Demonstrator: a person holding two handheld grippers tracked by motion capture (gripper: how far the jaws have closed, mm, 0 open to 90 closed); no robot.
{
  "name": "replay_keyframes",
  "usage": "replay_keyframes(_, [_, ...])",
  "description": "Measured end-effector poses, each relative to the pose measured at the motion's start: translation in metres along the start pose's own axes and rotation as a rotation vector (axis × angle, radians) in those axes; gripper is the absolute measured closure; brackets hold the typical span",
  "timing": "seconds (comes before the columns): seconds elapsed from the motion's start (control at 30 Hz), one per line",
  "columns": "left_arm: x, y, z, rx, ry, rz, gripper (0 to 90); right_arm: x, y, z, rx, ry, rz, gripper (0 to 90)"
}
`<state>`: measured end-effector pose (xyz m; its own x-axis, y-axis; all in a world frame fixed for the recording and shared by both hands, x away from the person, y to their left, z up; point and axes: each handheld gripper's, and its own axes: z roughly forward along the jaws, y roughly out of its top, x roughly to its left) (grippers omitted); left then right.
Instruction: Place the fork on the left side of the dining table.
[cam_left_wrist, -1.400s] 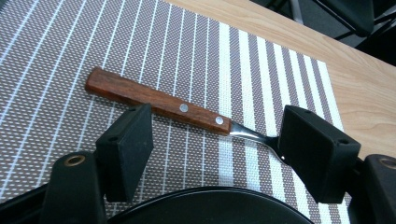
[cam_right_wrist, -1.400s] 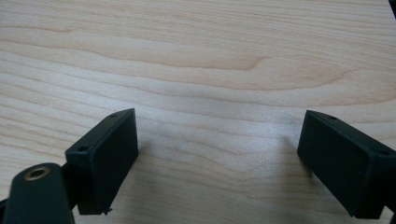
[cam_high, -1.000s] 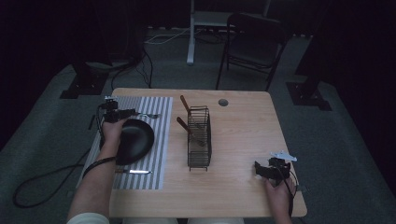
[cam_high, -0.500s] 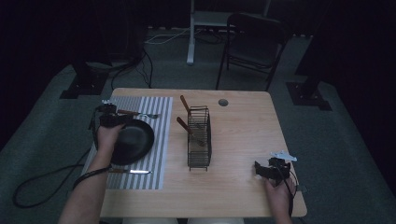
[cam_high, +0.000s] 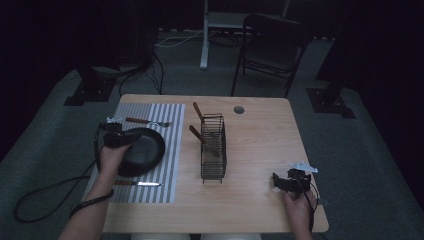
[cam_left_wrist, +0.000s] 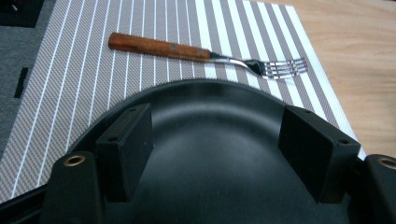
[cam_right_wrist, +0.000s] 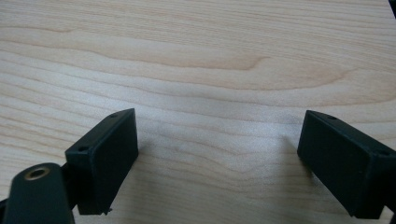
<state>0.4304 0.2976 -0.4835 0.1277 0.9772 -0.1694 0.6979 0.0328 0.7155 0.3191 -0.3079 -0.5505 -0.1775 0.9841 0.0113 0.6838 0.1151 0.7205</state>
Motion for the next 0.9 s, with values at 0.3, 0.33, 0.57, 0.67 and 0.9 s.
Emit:
replay_keyframes(0.3, [-0.007, -0.011, -0.01, -0.006, -0.003, 0.047, 26.8, 0.0, 0.0, 0.0, 0.0, 0.0, 0.001, 12.0])
replay_keyframes(0.33, [-0.007, -0.012, -0.011, -0.007, -0.001, 0.048, 26.8, 0.0, 0.0, 0.0, 0.0, 0.0, 0.0, 12.0])
replay_keyframes(0.57, [-0.001, -0.019, -0.022, -0.01, -0.013, 0.032, 26.8, 0.0, 0.0, 0.0, 0.0, 0.0, 0.001, 12.0])
replay_keyframes(0.67, [0.001, -0.023, -0.029, -0.011, -0.006, 0.039, 26.8, 0.0, 0.0, 0.0, 0.0, 0.0, 0.0, 11.9])
replay_keyframes(0.9, [0.003, -0.037, -0.041, -0.021, -0.012, 0.041, 26.8, 0.0, 0.0, 0.0, 0.0, 0.0, 0.0, 12.0])
